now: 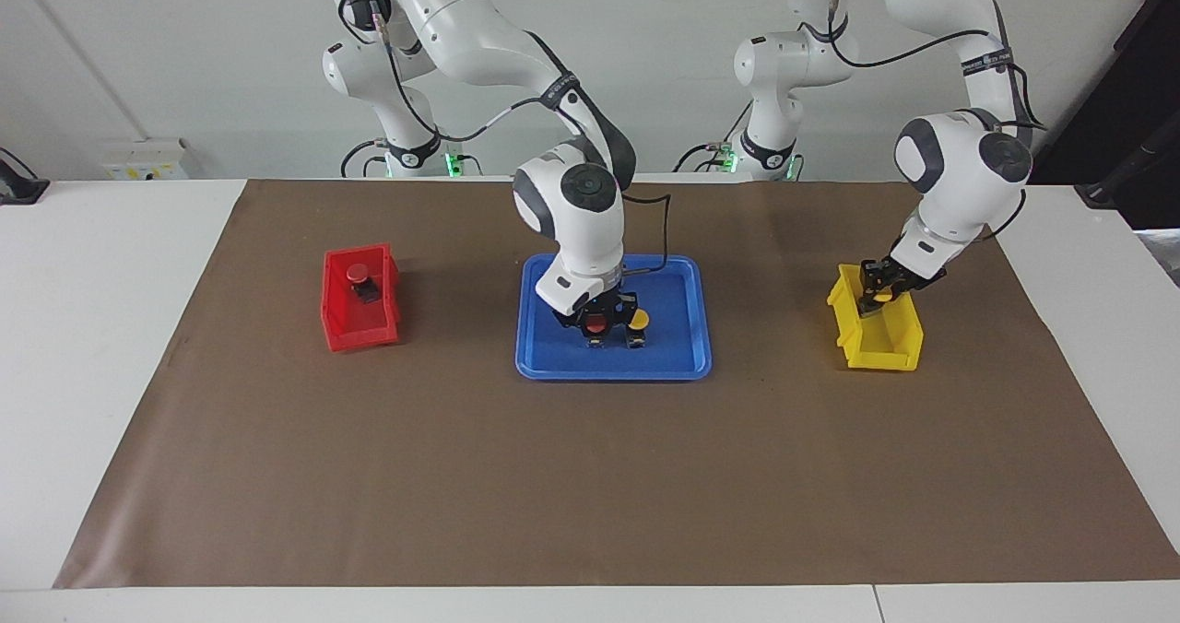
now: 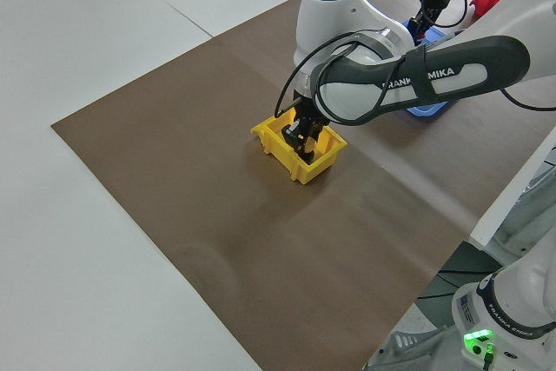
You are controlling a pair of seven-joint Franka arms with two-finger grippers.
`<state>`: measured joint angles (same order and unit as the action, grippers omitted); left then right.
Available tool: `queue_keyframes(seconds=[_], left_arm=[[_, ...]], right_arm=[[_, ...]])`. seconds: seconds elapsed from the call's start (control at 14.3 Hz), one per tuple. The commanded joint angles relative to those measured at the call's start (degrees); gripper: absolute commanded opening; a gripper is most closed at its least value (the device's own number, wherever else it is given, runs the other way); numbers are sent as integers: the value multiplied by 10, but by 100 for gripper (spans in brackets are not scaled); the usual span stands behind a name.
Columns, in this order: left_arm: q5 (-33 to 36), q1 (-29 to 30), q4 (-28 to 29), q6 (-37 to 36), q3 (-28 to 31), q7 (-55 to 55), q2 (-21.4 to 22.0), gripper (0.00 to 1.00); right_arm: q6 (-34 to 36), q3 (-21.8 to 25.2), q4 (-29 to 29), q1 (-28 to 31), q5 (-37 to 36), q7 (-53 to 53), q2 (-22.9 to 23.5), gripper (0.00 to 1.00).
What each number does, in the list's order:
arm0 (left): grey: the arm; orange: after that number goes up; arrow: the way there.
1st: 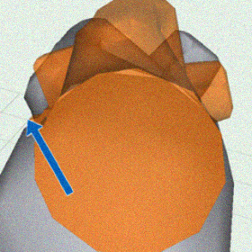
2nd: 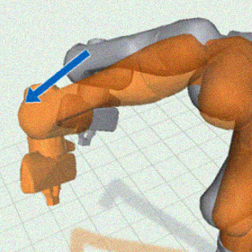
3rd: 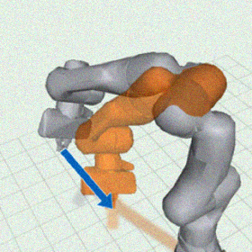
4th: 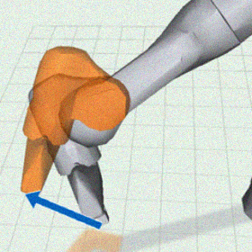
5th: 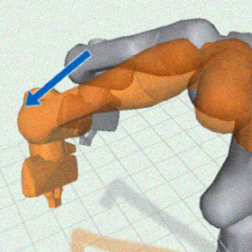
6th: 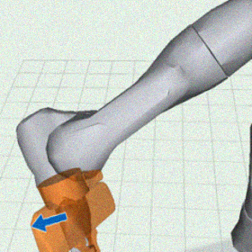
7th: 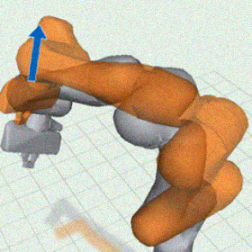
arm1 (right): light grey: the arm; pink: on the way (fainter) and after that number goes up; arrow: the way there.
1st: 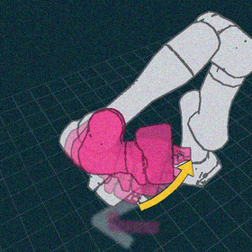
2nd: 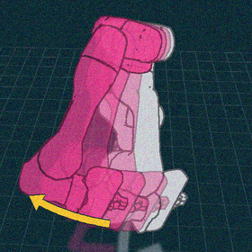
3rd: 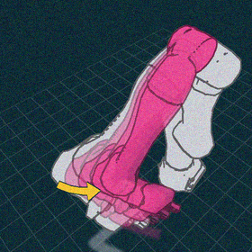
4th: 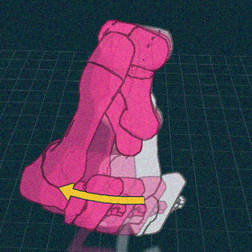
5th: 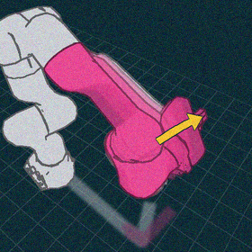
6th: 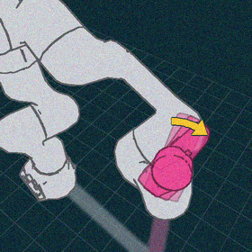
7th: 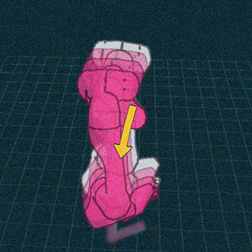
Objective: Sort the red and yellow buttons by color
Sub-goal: 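Carry the second red button to the red bin with the right gripper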
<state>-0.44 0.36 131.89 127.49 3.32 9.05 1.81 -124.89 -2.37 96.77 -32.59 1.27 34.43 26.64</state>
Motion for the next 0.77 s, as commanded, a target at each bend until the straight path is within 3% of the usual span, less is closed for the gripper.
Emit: queue_keyframes(seconds=[0.0, 0.14, 0.28, 0.35, 0.49, 0.56, 0.7], left_arm=[[-4, -2, 24, 22, 1, 5, 14, 2], [-4, -2, 24, 23, 1, 4, 14, 2], [-4, -2, 24, 23, 1, 4, 14, 2], [-4, -2, 24, 25, 1, 5, 14, 6], [-4, -2, 23, 25, 1, 6, 14, 26], [-4, -2, 23, 25, 1, 6, 14, 33], [-4, -2, 21, 23, 1, 6, 13, 38]], right_arm=[[26, -1, -8, 12, 4, -5, -20, 19], [69, 3, -16, 44, 0, -43, -63, 19], [115, 3, 26, 98, 0, -108, -137, 19], [131, 3, 71, 138, 0, -164, -185, 19], [132, 3, 146, 195, 0, -223, -255, 19], [131, 3, 175, 225, 0, -258, -278, 19], [126, 3, 216, 286, 4, -335, -300, 19]])
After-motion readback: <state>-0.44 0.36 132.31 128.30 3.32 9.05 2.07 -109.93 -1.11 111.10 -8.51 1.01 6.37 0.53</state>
